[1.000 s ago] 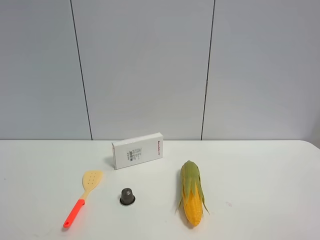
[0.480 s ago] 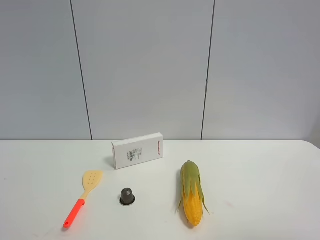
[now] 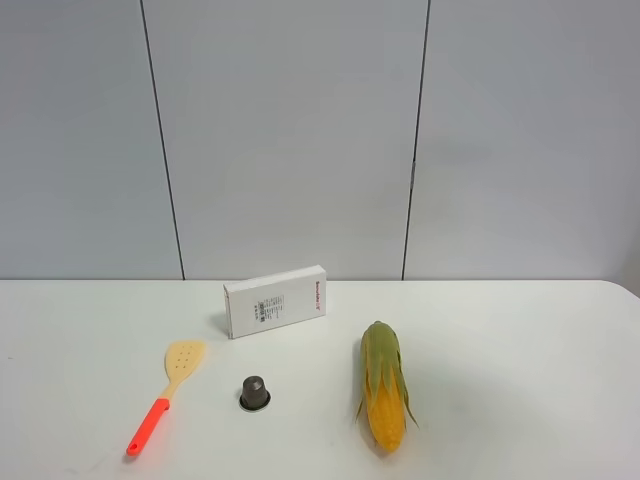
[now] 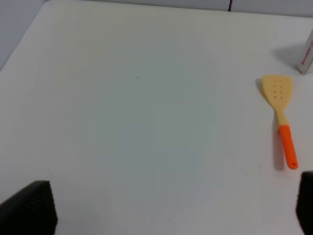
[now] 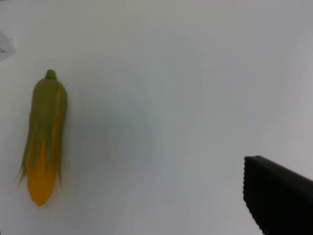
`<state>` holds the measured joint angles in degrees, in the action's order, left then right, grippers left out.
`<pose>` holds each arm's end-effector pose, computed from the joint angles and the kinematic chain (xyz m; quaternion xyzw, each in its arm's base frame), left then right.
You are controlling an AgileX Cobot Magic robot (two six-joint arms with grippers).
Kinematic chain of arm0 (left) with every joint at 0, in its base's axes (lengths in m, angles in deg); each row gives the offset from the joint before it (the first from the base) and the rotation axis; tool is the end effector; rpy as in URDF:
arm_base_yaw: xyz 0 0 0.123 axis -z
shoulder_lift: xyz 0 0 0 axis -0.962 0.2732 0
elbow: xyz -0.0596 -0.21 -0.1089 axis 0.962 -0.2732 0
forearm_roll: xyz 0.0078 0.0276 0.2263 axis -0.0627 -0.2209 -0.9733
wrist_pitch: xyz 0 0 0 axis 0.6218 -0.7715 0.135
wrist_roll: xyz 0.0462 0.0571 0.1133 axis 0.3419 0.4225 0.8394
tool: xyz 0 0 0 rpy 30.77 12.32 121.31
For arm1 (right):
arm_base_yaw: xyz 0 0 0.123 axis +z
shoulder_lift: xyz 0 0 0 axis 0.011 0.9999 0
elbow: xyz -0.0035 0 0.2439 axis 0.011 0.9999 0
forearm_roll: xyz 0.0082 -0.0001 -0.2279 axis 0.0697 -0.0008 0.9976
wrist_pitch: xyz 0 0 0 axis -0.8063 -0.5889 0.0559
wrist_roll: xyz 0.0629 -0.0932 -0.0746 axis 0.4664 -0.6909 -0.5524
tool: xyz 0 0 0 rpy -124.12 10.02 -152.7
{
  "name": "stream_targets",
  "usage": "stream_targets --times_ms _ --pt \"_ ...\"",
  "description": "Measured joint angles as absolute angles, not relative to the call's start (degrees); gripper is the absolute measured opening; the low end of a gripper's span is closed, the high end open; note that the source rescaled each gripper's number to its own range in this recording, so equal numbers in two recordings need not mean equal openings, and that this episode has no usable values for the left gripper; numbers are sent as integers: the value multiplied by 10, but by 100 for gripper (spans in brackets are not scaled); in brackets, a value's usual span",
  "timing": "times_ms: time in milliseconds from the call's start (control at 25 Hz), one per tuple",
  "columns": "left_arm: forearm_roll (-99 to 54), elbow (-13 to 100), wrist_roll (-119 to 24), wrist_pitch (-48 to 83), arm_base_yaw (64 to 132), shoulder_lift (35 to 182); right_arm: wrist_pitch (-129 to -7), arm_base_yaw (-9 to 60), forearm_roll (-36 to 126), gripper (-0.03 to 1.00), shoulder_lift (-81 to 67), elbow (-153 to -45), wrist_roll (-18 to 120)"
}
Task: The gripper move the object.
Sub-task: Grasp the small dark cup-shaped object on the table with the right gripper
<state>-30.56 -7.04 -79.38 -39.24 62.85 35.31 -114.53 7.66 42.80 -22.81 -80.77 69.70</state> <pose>0.0546 -0.0005 0.2491 -0.0675 0.8451 0.0135 0.5301 0.2109 0.0464 0.3124 -0.0726 0.9211 0.0978 0.3697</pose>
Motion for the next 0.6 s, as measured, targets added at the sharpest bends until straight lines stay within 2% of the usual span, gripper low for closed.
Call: stream_targets --times_ms 280,600 --pt "-306 -70 -794 -392 629 353 -1116 249 439 100 -4 -975 695" --pt "-306 -70 -794 -392 629 353 -1153 390 454 100 257 -1217 670"
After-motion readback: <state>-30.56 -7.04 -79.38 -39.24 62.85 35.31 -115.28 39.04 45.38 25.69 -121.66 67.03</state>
